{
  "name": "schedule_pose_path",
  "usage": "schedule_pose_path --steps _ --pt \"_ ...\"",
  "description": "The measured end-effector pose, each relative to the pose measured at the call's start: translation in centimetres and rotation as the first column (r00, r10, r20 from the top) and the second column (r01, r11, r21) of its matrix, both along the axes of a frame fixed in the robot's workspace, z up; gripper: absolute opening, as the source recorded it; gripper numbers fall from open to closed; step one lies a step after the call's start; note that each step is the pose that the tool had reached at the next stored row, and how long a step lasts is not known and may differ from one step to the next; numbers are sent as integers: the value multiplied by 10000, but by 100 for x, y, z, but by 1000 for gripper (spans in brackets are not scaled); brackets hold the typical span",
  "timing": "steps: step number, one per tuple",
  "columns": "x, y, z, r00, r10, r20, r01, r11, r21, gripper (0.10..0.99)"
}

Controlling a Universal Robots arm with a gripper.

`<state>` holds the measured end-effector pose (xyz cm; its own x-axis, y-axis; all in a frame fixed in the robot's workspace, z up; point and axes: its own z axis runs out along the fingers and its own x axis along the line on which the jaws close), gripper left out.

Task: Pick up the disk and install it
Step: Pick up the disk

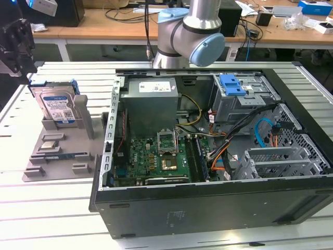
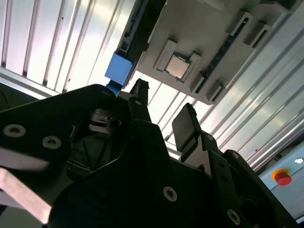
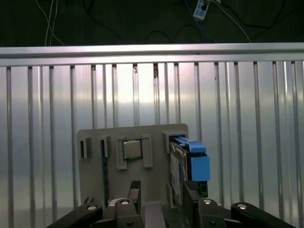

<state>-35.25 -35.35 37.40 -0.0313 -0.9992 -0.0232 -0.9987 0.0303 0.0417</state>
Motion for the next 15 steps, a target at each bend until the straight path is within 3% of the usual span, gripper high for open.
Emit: schedule_pose_path --steps 9,11,15 --pt "0 292 -192 10000 32 2 -32 10000 1 482" --pt "0 343 -238 10000 58 1 -58 10000 1 482" --pt "0 387 -355 9995 310 1 -310 9995 -20 482"
